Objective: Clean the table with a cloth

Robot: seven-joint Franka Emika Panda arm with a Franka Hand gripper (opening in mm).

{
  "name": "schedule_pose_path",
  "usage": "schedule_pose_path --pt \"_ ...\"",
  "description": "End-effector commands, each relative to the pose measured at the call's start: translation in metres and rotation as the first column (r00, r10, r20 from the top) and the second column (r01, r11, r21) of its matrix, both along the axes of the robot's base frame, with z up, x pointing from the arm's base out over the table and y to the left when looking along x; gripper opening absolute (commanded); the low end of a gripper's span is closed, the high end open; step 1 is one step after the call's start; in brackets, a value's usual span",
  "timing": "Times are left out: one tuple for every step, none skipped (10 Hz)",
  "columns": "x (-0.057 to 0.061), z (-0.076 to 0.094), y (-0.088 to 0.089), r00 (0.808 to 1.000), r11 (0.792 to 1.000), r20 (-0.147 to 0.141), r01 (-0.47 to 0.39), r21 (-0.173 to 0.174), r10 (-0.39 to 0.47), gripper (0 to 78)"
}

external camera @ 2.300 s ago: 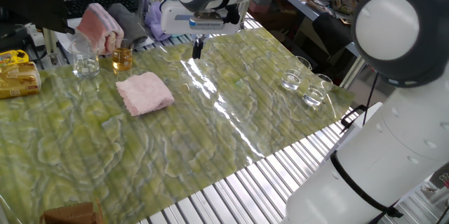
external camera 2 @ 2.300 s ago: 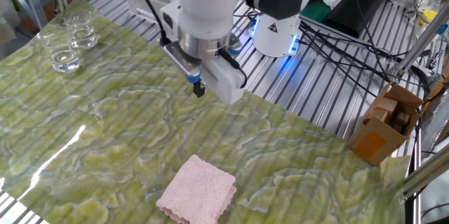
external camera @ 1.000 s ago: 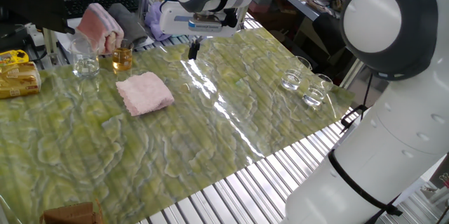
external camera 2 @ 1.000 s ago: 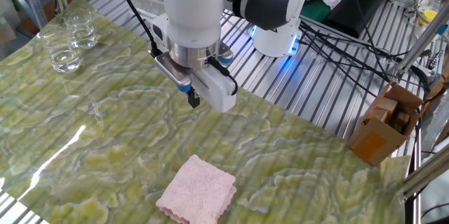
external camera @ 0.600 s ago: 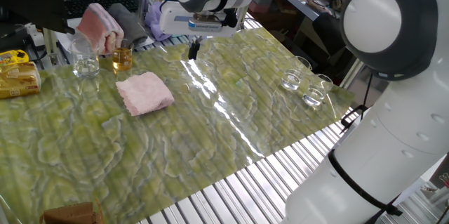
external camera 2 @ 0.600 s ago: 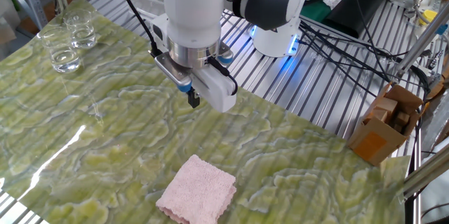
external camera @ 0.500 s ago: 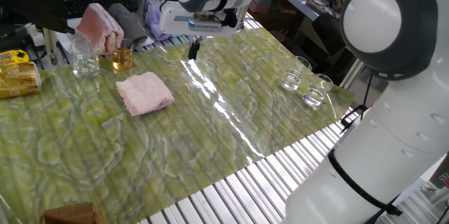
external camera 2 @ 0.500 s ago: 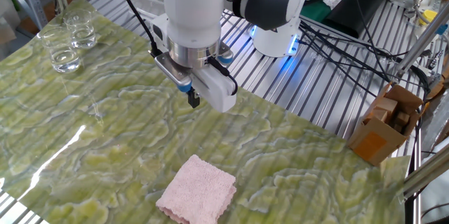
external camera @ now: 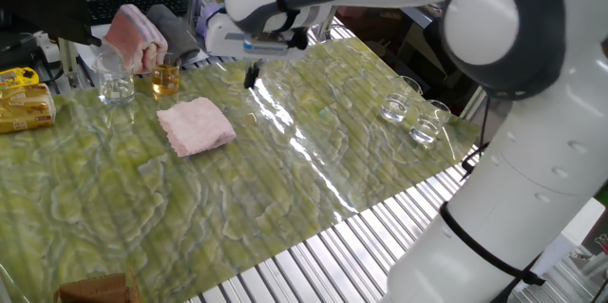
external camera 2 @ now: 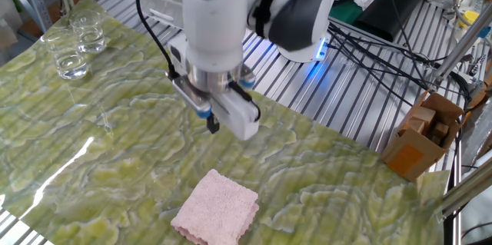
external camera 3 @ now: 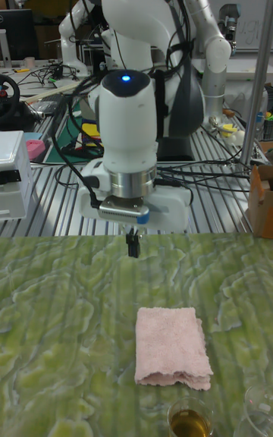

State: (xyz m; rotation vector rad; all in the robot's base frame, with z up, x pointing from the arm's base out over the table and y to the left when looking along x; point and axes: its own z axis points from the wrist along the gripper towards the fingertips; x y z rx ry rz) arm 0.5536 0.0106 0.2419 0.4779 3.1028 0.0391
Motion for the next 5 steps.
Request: schedule_pose_path --pt "0.011 -0.012 0.007 0.999 1.000 0.021 0.025 -0.003 -0.025 0.0" --pt "0.015 -0.022 0.009 0.999 0.999 0.030 0.039 -0.003 -0.038 0.0" --pt "0.017 -0.030 0.010 0.999 0.999 0.036 0.040 0.000 -0.040 0.0" --pt "0.019 -0.037 0.011 0.998 0.999 0.044 0.046 0.002 -0.046 0.0" --pt "0.021 -0.044 0.012 0.997 0.999 0.053 0.050 0.004 -0.050 0.0"
